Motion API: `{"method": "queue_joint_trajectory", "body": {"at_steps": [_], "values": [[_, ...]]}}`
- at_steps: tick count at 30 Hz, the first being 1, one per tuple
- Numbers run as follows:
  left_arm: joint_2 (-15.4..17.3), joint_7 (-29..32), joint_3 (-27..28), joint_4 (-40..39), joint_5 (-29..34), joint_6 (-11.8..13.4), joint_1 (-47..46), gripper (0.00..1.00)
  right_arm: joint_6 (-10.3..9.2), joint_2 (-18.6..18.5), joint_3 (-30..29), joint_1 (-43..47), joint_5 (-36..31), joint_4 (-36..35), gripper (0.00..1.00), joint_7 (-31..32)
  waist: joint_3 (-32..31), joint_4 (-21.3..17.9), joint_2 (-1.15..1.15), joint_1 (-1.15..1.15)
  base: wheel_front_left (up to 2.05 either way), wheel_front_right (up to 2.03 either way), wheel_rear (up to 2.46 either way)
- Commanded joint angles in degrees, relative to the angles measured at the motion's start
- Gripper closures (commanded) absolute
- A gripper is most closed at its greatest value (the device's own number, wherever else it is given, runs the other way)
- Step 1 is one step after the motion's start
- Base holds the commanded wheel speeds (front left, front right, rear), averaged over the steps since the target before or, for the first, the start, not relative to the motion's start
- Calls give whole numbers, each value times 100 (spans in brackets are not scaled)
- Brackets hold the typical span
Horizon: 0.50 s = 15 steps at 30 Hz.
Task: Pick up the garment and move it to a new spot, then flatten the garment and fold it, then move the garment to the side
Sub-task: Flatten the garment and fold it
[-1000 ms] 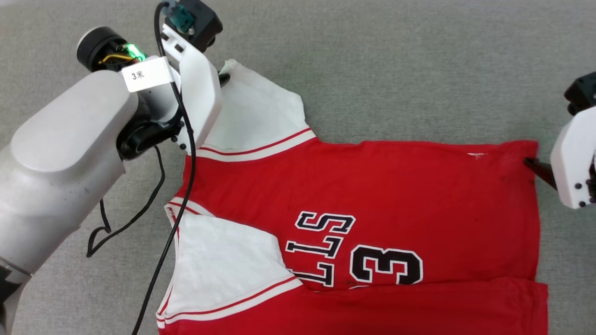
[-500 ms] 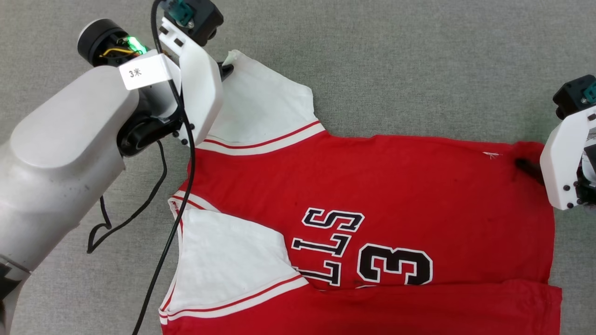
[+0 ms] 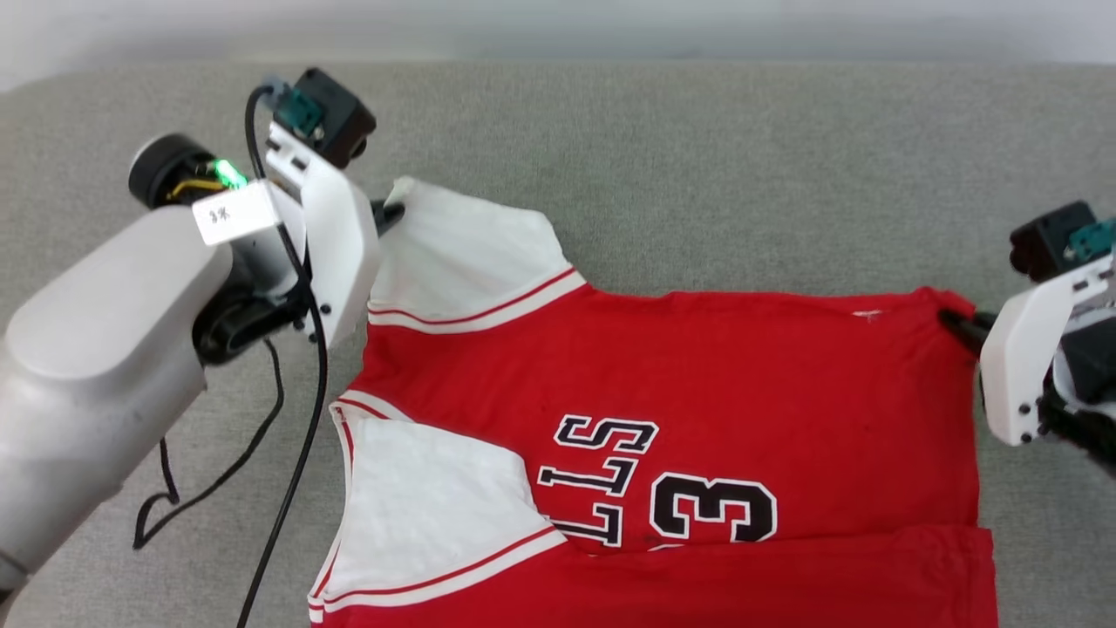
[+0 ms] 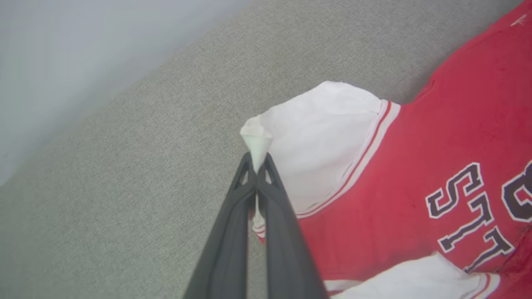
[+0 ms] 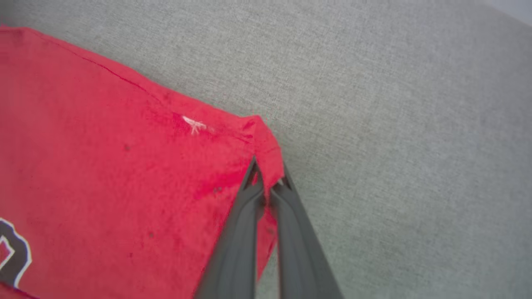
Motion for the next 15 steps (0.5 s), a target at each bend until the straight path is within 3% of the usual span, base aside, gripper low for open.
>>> {"method": "queue_joint_trajectory", "body": {"at_steps": [1,8,15], "values": [[66,-34,-34,-66,-27,38,158,100,-5,-30,37,160,58,-75,100,-122,-253,-46,0,0,0,0,0],[424,-137,-108,-653,-159,323,807,100,-5,-180,-56,901,222,-404,100,-545,-758,-16,0,0,0,0,0],[920,-458,-108,-1501,-399,911,1724,100,-5,-196,-267,1730,245,-771,100,-692,-1159,-47,0,0,0,0,0]]}}
